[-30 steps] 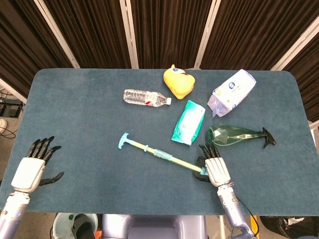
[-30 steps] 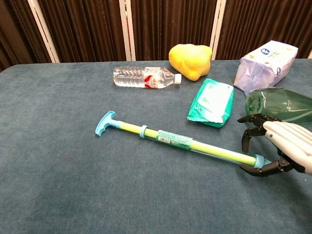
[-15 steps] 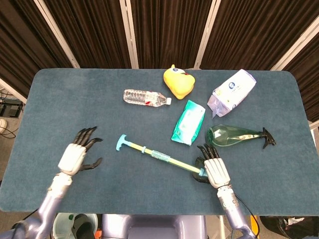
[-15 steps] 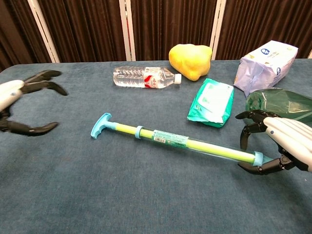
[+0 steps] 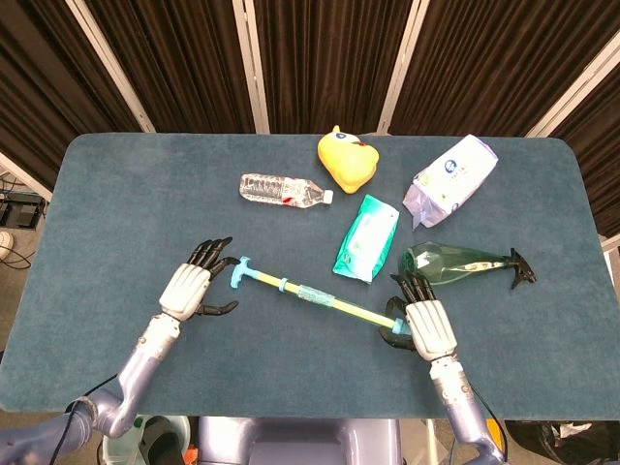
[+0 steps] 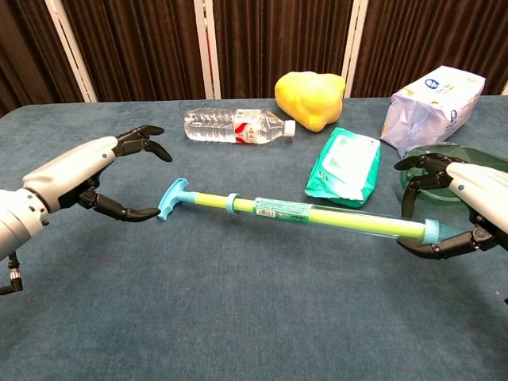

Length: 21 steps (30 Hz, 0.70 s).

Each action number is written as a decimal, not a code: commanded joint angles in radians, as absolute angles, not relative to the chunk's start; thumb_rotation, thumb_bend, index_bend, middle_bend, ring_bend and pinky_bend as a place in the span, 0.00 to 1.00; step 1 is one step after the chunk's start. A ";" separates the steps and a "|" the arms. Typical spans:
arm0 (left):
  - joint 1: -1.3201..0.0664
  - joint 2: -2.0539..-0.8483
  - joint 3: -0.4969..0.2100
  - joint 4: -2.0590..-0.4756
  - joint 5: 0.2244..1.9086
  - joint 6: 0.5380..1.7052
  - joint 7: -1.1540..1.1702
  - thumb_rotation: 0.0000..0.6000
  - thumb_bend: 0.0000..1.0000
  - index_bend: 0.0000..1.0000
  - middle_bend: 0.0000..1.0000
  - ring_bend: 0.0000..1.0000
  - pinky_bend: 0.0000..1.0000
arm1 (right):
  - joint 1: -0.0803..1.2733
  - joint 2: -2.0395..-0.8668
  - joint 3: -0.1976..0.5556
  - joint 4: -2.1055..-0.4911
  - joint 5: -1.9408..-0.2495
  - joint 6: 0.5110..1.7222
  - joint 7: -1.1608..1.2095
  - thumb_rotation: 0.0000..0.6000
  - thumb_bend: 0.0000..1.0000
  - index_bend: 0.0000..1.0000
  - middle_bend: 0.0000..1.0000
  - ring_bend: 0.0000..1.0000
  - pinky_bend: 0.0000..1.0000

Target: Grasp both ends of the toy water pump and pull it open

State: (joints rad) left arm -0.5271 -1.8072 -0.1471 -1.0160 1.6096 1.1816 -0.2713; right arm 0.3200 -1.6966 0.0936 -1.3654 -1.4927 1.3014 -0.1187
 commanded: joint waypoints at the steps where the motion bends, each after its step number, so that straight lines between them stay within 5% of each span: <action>1: -0.552 -1.832 -0.153 -0.973 1.590 1.147 -0.278 1.00 0.18 0.23 0.00 0.00 0.03 | 0.322 -1.692 0.097 -1.370 -1.490 1.300 -0.114 1.00 0.41 0.74 0.14 0.00 0.00; 21: -0.719 -2.061 -0.191 -0.646 1.552 1.040 -0.374 1.00 0.24 0.21 0.00 0.00 0.03 | 0.322 -1.657 0.102 -1.391 -1.494 1.315 -0.088 1.00 0.41 0.74 0.14 0.00 0.00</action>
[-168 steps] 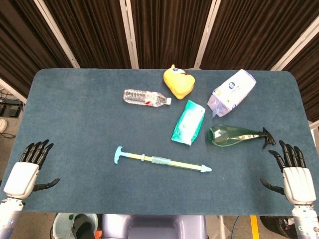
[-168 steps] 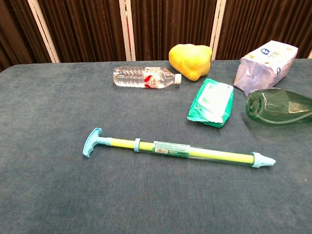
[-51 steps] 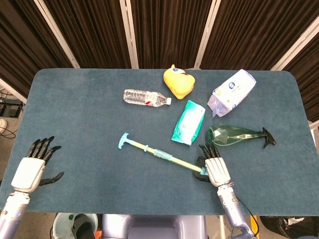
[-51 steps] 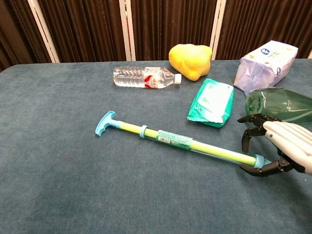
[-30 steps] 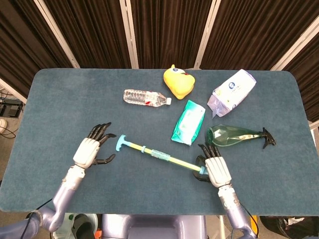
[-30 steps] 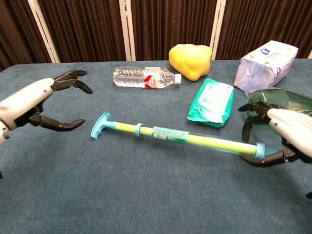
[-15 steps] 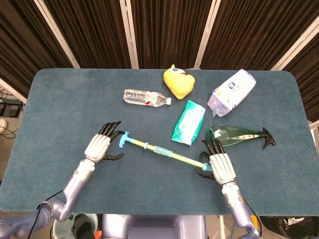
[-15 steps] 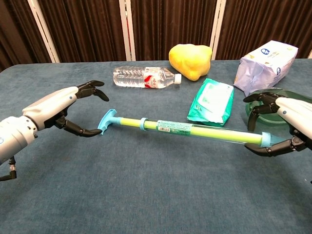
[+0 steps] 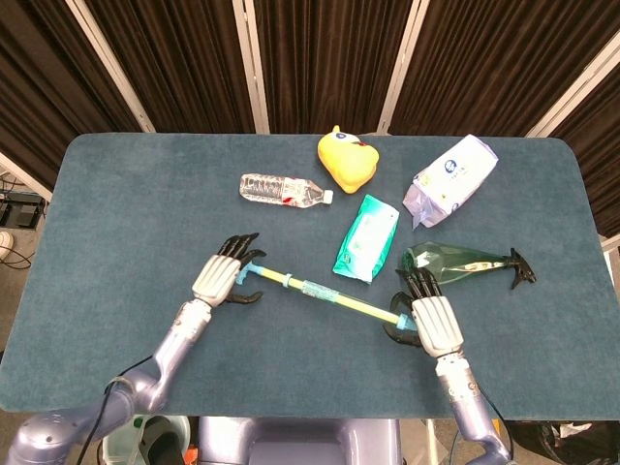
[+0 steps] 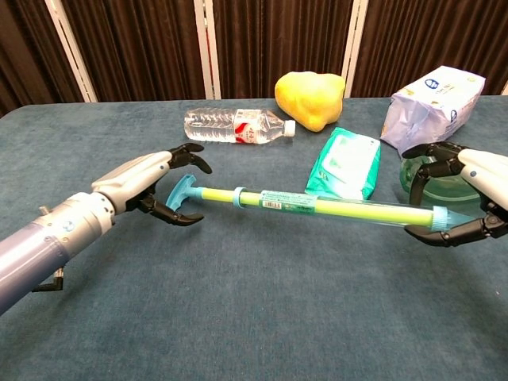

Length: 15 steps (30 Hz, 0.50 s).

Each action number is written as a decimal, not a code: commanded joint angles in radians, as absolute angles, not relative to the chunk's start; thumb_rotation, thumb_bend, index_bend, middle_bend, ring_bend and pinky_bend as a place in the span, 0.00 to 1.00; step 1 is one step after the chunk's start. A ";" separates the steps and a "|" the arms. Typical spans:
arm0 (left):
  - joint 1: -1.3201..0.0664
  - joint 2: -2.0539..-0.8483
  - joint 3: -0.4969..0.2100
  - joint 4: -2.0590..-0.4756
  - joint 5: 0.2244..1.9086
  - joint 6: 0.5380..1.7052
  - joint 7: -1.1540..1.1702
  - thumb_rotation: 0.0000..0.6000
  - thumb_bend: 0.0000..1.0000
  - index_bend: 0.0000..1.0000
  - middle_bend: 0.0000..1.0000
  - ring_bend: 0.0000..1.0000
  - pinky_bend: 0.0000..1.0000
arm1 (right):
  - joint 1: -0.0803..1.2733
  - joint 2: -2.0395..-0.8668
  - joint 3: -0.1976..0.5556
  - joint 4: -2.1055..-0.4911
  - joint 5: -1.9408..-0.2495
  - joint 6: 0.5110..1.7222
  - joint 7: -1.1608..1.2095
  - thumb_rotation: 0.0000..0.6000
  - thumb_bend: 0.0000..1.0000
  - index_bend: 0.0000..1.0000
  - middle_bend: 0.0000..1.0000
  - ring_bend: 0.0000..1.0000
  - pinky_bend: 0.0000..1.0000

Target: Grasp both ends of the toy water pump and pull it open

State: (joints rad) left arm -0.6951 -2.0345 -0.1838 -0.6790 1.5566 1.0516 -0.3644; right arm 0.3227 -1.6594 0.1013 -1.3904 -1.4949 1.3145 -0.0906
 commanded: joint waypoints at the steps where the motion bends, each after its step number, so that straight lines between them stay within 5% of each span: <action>1: -0.726 -2.068 -0.194 -0.636 1.550 1.035 -0.376 1.00 0.24 0.21 0.00 0.00 0.03 | 0.322 -1.654 0.102 -1.391 -1.493 1.315 -0.087 1.00 0.41 0.74 0.15 0.00 0.00; 15: -0.793 -2.177 -0.199 -0.459 1.518 0.965 -0.359 1.00 0.37 0.34 0.00 0.00 0.03 | 0.318 -1.615 0.109 -1.406 -1.498 1.334 -0.066 1.00 0.41 0.75 0.15 0.00 0.00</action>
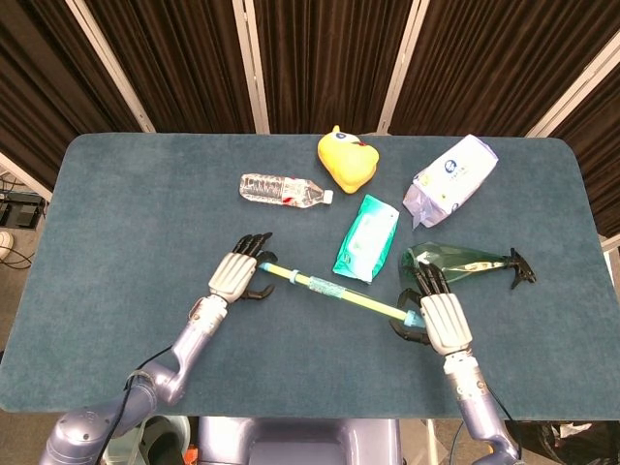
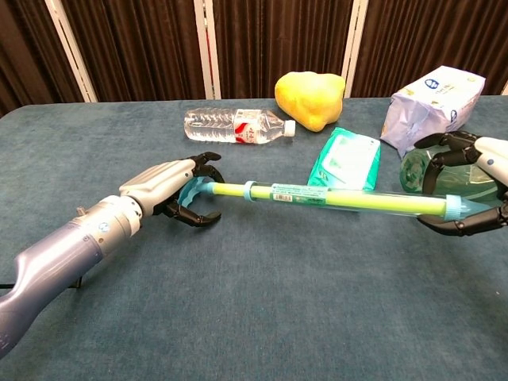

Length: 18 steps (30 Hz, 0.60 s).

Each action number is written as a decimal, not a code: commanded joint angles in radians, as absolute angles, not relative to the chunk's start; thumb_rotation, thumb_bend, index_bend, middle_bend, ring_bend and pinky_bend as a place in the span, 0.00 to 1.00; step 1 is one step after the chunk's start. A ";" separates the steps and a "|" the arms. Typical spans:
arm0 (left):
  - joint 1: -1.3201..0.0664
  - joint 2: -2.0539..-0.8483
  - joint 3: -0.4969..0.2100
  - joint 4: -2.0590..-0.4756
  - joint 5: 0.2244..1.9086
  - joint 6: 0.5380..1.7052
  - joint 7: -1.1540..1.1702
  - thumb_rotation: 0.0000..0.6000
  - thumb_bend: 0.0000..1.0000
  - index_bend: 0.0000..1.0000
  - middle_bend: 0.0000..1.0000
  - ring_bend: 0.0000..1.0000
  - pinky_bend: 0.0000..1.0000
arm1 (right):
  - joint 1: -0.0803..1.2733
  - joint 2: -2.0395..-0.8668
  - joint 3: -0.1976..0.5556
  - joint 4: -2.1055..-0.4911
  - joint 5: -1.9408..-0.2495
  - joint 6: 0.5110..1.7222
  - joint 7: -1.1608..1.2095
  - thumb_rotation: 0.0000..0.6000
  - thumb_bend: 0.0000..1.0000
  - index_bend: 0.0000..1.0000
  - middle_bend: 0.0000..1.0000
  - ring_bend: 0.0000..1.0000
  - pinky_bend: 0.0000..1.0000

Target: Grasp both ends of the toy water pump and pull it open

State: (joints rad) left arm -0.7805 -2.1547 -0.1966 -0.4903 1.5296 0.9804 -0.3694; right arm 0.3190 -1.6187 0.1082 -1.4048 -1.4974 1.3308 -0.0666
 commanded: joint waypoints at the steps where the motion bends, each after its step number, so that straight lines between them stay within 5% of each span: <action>1: -0.795 -2.181 -0.200 -0.453 1.516 0.963 -0.360 1.00 0.37 0.34 0.00 0.00 0.03 | 0.317 -1.613 0.109 -1.407 -1.498 1.335 -0.066 1.00 0.41 0.75 0.15 0.00 0.00; 10: -0.807 -2.217 -0.195 -0.396 1.514 1.004 -0.361 1.00 0.46 0.59 0.03 0.00 0.03 | 0.314 -1.596 0.114 -1.415 -1.497 1.347 -0.064 1.00 0.41 0.75 0.15 0.00 0.00; 18: -0.794 -2.212 -0.199 -0.385 1.509 1.084 -0.371 1.00 0.54 0.69 0.08 0.00 0.03 | 0.309 -1.579 0.127 -1.424 -1.491 1.366 -0.063 1.00 0.42 0.75 0.15 0.00 0.00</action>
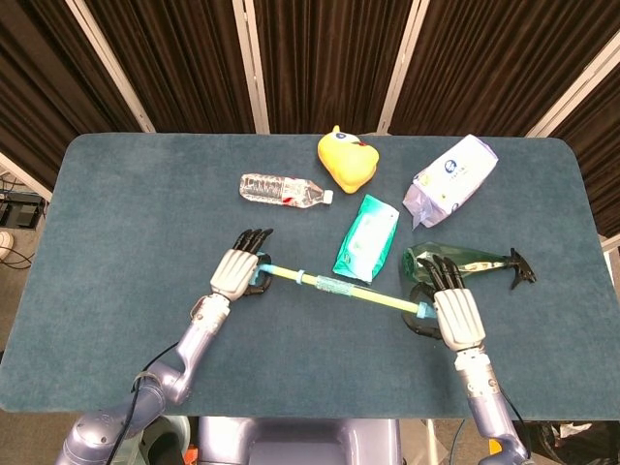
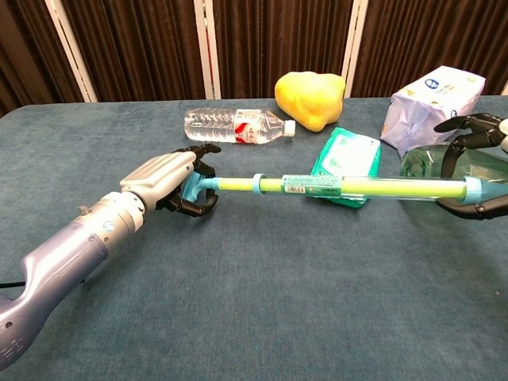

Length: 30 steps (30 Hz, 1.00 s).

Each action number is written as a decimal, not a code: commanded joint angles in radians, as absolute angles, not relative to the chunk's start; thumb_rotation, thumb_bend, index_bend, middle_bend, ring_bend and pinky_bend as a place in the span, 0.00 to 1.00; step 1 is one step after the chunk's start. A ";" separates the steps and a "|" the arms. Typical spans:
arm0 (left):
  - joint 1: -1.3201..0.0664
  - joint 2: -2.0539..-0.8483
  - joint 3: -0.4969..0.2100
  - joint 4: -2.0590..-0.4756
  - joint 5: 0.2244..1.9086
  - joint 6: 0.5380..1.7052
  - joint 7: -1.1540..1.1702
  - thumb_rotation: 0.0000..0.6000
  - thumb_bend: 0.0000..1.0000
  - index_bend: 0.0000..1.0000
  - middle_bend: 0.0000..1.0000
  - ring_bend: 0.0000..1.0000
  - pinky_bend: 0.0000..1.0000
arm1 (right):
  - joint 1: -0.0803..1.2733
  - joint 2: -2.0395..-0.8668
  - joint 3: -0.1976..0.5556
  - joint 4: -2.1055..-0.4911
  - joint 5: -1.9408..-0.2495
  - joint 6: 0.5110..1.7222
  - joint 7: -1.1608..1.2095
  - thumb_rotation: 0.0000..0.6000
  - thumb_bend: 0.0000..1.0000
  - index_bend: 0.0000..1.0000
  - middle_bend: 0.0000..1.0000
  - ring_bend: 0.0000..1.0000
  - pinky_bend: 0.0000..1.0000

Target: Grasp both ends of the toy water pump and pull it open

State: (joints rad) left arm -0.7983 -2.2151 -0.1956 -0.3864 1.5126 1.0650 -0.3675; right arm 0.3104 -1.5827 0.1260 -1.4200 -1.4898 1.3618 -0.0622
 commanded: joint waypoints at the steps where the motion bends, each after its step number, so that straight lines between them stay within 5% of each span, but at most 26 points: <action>1: -0.792 -2.208 -0.198 -0.385 1.509 1.097 -0.369 1.00 0.54 0.69 0.08 0.00 0.03 | 0.308 -1.576 0.126 -1.428 -1.493 1.368 -0.064 1.00 0.42 0.75 0.15 0.00 0.00; 30: -0.657 -2.036 -0.119 -0.562 1.557 1.338 -0.275 1.00 0.54 0.70 0.11 0.00 0.03 | 0.275 -1.526 0.143 -1.431 -1.456 1.409 -0.077 1.00 0.43 0.78 0.17 0.00 0.00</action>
State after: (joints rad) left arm -0.6679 -2.0508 -0.1266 -0.5442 1.5511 1.3235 -0.2866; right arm 0.2772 -1.5285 0.1429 -1.4330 -1.4574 1.4080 -0.0790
